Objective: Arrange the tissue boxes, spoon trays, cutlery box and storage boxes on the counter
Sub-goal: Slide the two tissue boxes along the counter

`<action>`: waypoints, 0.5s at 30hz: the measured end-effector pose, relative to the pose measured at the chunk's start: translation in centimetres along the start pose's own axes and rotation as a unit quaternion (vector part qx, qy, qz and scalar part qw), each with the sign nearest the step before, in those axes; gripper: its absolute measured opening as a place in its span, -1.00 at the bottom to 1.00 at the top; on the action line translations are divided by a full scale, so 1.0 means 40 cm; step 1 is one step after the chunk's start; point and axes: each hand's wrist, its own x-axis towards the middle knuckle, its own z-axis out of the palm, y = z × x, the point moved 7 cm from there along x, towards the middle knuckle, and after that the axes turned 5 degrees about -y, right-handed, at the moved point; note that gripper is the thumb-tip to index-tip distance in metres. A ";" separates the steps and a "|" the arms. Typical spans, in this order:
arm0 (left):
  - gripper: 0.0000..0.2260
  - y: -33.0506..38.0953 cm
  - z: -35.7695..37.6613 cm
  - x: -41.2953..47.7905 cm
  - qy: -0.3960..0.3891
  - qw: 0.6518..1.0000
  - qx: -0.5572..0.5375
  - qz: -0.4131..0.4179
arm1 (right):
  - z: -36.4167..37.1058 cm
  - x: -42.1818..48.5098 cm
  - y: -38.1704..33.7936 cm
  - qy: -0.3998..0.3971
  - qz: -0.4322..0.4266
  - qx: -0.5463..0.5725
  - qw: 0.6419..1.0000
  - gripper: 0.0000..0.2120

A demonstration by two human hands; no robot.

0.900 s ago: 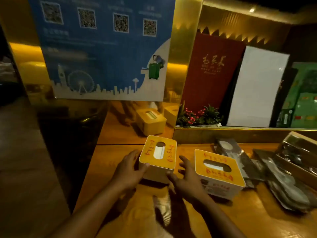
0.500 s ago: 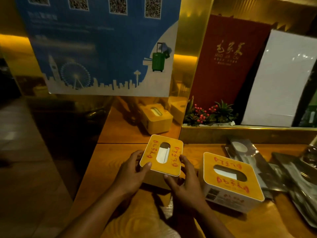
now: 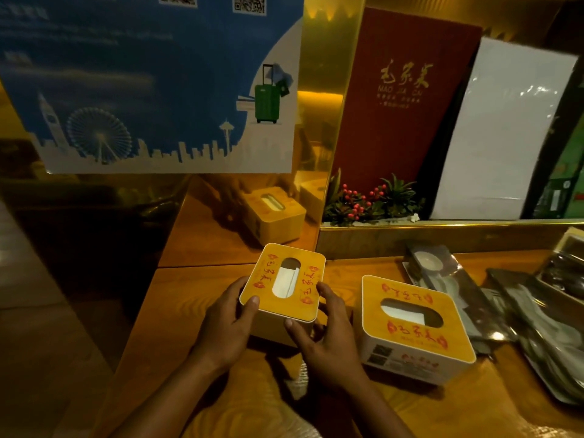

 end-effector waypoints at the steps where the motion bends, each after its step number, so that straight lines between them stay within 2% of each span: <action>1: -0.71 -0.002 0.000 0.002 0.001 1.000 -0.001 -0.002 | 0.002 -0.001 0.000 0.004 0.000 -0.003 1.000 -0.15; 10: -0.68 -0.040 -0.046 0.039 -0.008 0.999 -0.018 -0.048 | 0.034 -0.028 -0.024 -0.015 -0.017 -0.068 0.997 -0.13; 15: -0.69 -0.052 -0.073 0.049 -0.016 0.997 -0.043 -0.063 | 0.046 -0.039 -0.041 -0.030 -0.029 -0.109 0.993 -0.22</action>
